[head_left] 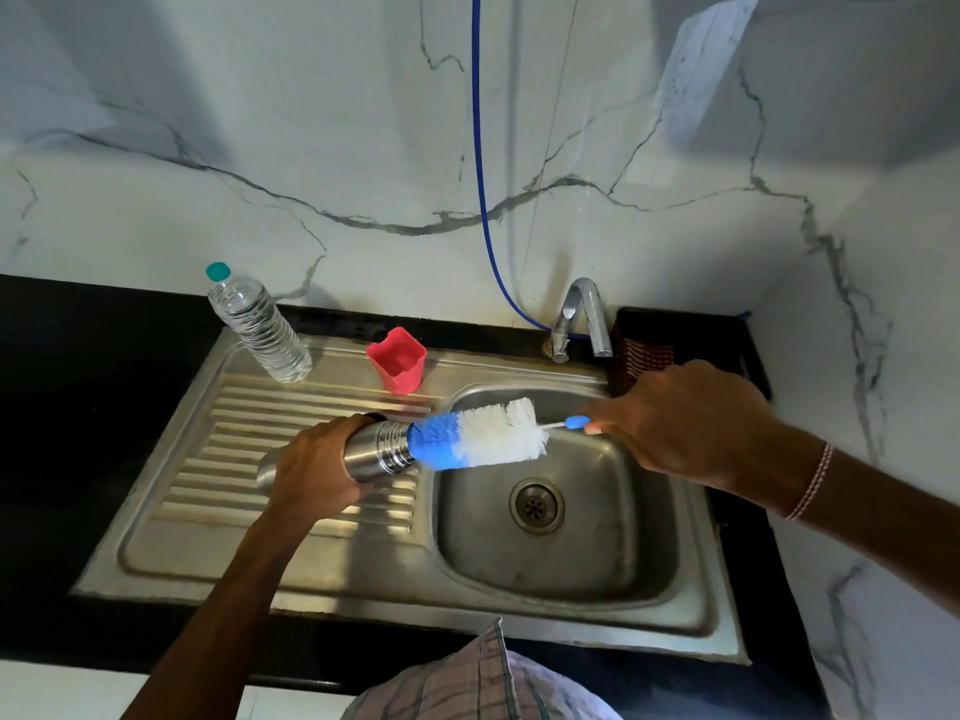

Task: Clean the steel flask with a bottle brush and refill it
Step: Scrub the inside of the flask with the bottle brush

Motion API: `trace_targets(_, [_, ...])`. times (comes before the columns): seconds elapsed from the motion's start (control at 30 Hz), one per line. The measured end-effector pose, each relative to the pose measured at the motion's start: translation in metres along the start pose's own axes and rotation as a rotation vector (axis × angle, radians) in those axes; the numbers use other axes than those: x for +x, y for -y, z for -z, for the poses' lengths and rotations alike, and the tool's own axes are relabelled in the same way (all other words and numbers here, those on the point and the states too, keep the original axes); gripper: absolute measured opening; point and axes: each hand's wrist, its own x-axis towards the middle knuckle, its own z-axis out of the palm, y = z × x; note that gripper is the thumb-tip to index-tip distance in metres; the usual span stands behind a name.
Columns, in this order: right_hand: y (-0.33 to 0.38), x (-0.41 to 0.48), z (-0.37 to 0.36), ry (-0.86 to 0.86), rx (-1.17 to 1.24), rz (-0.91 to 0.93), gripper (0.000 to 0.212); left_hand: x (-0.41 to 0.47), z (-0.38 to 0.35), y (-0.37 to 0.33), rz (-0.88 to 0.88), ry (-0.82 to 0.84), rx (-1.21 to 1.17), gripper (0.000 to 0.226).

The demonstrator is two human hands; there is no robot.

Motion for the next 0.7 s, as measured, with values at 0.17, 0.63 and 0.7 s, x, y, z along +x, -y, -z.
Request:
trace_targets(0.17, [-0.035,-0.015,-0.003,-0.204,-0.054,0.007,0.036,-0.008,0.0,0.024,0.123,0.005,-0.013,0.078])
trace_targets(0.63, [0.006,-0.006,-0.1,-0.221,0.88,-0.533,0.045,-0.03,-0.023,0.016,0.2,-0.109,-0.329,0.077])
trace_targets(0.7, [0.022,-0.004,-0.124,-0.221,1.081,-0.542,0.043,-0.03,-0.026,0.007,0.207,-0.133,-0.427,0.076])
